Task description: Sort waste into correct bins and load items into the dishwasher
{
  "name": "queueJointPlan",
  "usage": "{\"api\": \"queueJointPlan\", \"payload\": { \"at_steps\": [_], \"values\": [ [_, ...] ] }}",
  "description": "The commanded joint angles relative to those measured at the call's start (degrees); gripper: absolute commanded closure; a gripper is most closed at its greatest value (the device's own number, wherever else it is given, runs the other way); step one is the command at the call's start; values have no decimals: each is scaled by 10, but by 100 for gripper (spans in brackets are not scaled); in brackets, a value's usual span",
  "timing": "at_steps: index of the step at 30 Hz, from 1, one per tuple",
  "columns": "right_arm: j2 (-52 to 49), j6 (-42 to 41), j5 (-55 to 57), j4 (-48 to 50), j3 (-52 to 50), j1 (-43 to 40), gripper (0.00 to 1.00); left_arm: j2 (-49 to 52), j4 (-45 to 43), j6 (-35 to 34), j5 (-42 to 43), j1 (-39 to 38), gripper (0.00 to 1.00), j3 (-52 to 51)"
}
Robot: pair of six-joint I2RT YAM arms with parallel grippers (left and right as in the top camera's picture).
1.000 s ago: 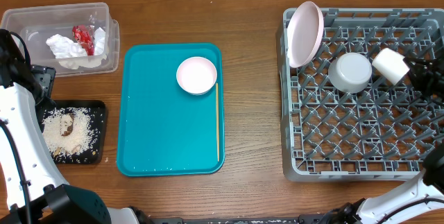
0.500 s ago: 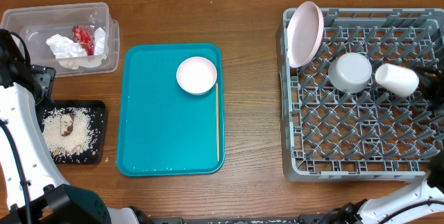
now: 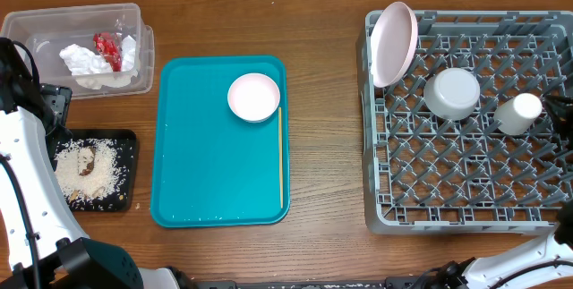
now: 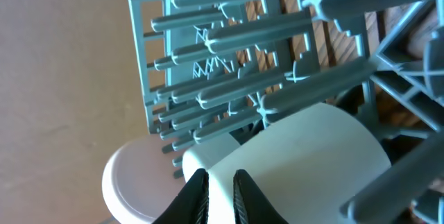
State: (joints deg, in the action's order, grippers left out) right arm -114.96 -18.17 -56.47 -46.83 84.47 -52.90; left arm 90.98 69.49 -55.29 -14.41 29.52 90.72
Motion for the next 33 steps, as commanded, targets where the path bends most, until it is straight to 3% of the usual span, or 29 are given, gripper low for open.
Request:
{"api": "queueJointPlan", "payload": {
  "at_steps": [1, 7, 9, 12, 21, 23, 24, 25, 29, 33],
  "values": [
    [34, 4, 7, -19, 50, -10, 84, 1, 1, 9, -10, 1, 0, 1],
    [135, 4, 125, -64, 66, 22, 83, 1, 1, 9, -10, 1, 0, 1],
    [161, 3, 187, -84, 66, 50, 89, 1, 1, 9, -10, 1, 0, 1],
    [195, 3, 270, -108, 66, 122, 92, 1, 1, 9, -10, 1, 0, 1],
    [246, 6, 326, -149, 66, 416, 90, 1, 1, 9, -10, 1, 0, 1],
    [244, 6, 346, -161, 65, 501, 78, 1, 1, 9, -10, 1, 0, 1],
    [244, 6, 362, -166, 64, 541, 51, 1, 1, 9, -10, 1, 0, 1],
    [243, 6, 379, -166, 60, 582, 0, 1, 1, 9, -10, 1, 0, 1],
    [228, -2, 460, -161, 52, 738, 0, 1, 1, 9, -10, 1, 0, 1],
    [186, -77, 557, -118, 51, 872, 0, 1, 1, 9, -10, 1, 0, 1]
  ]
}}
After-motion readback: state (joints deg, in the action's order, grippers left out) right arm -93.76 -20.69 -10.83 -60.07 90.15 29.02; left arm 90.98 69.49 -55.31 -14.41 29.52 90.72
